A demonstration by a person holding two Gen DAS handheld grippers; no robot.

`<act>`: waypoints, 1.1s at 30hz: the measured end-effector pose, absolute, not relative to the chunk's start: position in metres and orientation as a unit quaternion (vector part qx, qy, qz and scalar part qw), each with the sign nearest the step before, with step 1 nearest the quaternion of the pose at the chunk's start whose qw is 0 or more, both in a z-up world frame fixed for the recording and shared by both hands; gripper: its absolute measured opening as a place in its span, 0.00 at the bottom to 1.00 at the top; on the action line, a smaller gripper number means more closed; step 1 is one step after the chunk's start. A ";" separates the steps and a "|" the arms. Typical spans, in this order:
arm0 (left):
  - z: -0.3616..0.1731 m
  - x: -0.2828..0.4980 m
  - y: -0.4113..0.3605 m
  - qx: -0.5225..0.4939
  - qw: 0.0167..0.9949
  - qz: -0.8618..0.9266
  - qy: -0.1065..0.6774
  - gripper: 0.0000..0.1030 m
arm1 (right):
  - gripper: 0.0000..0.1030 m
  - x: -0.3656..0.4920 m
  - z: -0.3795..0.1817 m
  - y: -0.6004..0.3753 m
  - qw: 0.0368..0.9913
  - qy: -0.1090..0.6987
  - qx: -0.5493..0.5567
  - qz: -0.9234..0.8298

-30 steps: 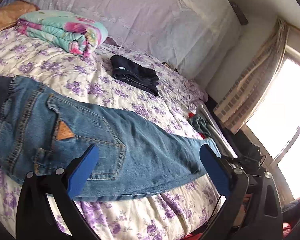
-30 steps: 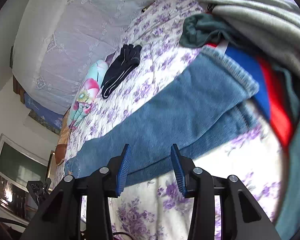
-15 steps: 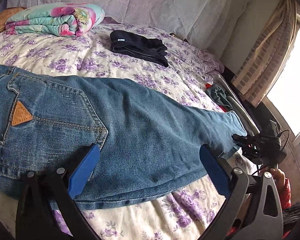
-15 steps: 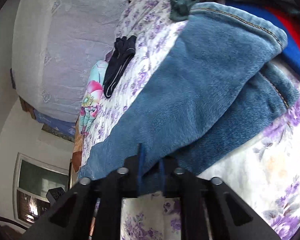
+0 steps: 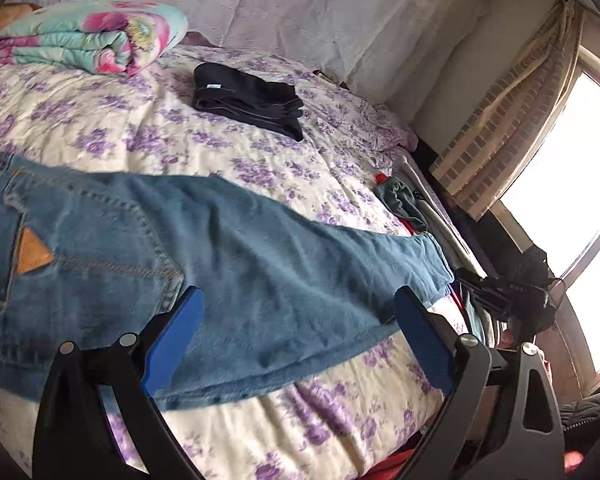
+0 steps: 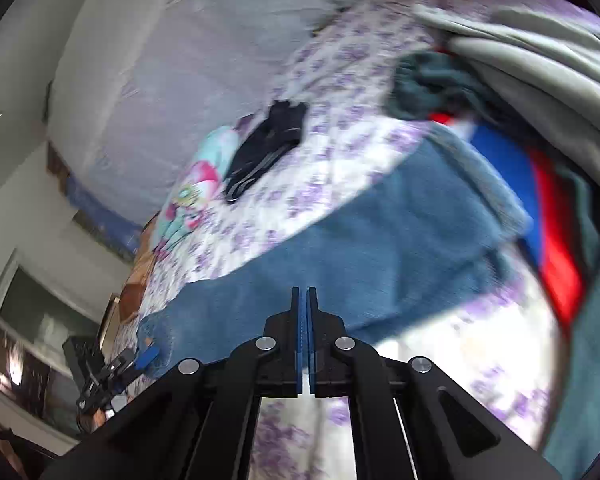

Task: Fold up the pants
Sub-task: 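Grasp the blue jeans leg hem with the right tool, then carry the leg hem over the jeans toward the waistband with the right tool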

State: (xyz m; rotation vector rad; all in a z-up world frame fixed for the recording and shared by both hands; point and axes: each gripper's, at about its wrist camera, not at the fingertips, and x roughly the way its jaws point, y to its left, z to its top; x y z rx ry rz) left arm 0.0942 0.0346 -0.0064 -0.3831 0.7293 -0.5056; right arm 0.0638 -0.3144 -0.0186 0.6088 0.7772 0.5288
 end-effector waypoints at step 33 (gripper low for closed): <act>-0.055 0.130 0.012 -0.106 0.895 -0.253 0.352 0.95 | 0.73 0.218 -0.043 -0.055 0.647 0.535 0.112 0.531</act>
